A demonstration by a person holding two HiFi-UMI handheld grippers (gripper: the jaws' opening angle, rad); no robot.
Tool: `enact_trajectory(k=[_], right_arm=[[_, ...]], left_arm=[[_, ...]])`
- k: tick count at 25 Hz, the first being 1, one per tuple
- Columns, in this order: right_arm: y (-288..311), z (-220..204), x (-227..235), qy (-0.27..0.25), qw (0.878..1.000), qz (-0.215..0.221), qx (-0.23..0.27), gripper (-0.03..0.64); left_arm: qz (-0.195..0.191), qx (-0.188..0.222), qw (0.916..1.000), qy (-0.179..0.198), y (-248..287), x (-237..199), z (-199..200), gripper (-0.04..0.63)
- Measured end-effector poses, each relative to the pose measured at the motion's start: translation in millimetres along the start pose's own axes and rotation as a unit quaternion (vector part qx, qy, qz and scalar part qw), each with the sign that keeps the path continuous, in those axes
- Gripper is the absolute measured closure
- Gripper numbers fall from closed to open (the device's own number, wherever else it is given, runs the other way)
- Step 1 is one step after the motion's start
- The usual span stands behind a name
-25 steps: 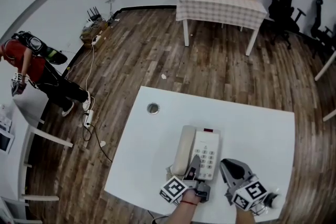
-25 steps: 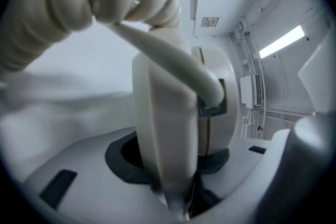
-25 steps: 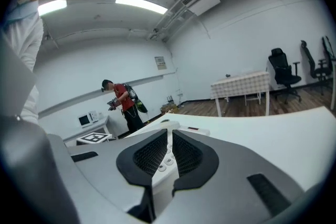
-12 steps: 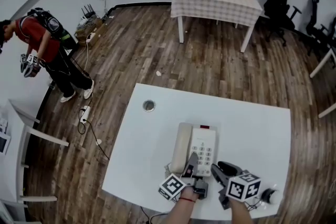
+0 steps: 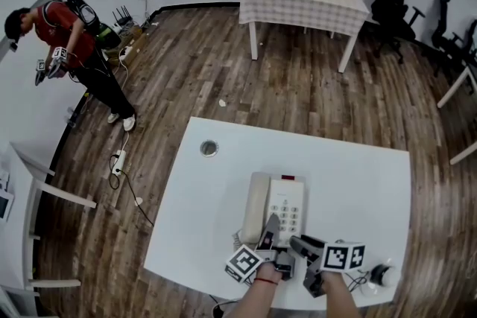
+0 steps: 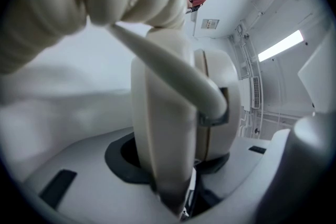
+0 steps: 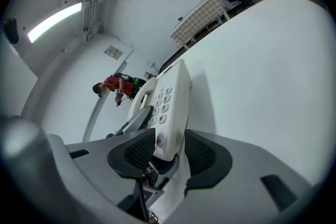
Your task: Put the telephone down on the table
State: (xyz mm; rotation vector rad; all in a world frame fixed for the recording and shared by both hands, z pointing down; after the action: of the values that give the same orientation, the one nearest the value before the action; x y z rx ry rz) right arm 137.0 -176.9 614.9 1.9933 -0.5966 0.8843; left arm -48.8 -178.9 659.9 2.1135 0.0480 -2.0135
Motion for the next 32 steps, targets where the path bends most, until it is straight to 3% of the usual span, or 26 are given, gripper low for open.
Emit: enact_trajectory(k=[5, 15, 25, 32], right_arm=[[4, -4, 6, 0.045, 0.999, 0.009, 0.000, 0.439], [5, -3, 9, 0.070, 0.997, 0.003, -0.020, 0.459], [7, -7, 15, 0.078, 0.997, -0.007, -0.024, 0.465], [6, -8, 17, 0.089, 0.996, -0.003, -0.015, 0.466]], left_arm=[[0.005, 0.000, 0.9999, -0.009, -3, -2, -1, 0.419], [0.014, -0.009, 0.9997, -0.018, -5, -4, -1, 0.417], [0.041, -0.071, 0.9966, 0.005, -11, -6, -8, 0.378], [0.064, -0.131, 0.9880, 0.049, -11, -1, -10, 0.360]])
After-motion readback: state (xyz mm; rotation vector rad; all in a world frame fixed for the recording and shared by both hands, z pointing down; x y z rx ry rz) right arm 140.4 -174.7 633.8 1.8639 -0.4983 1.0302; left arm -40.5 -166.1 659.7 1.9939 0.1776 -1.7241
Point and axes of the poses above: the fingertips, and each gripper's own axes: y forward along the fingers, x to its right, z out of its top, the point moved 10 cm from there along -y, backward along the fingers, and after that the axes turned 7 degrees about x, right-handed, at the moved point
